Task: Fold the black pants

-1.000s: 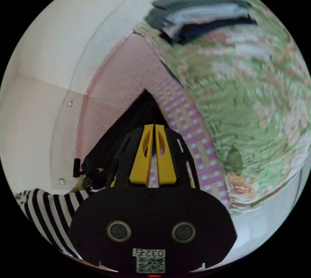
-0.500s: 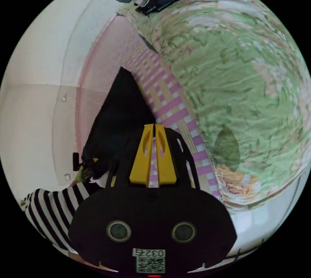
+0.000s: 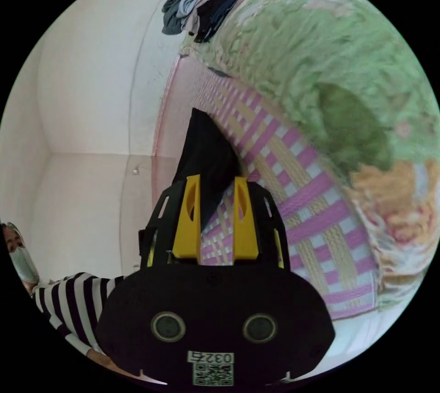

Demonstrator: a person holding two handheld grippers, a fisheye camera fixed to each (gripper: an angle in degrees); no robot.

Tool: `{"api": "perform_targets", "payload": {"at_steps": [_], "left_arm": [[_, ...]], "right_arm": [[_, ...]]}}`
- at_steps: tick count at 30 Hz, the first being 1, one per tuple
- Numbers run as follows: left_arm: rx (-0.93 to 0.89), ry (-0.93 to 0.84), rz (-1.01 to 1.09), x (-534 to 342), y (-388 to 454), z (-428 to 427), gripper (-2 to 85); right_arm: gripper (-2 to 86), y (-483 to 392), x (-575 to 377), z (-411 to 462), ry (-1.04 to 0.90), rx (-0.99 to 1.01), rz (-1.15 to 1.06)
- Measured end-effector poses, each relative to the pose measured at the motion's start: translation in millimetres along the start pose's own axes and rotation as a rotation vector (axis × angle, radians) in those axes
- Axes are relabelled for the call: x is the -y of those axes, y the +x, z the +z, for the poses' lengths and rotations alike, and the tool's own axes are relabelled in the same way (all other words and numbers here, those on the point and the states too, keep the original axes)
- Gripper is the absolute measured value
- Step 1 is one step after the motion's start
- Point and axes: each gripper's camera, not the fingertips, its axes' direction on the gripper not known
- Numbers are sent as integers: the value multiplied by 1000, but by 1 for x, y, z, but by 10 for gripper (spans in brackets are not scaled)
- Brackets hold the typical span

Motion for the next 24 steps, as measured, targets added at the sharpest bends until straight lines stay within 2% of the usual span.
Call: {"api": "perform_targets", "payload": {"at_steps": [3,7,11,15,20,24], "left_arm": [[1,-48,27,9,7,10,-9],[-13,-105,17,15,9,18,-9],[93,-159,29,18,15,26,-9],[117,-167,48,36,29,41,-9],[124,-253,125,61,54,77,-9],[95,-143,173,37,55,51,-9]], "right_arm": [[86,-10,8,29,-47,38,-28],[52,-19,14,54,-10,87,-42],[-2,-40,24,51,66,105,-86],[-8,-74,40,43,73,-67,-181],[-9,-75,70,45,87,-215,-78],[-8,-130,73,65,67,-301,-244]]}}
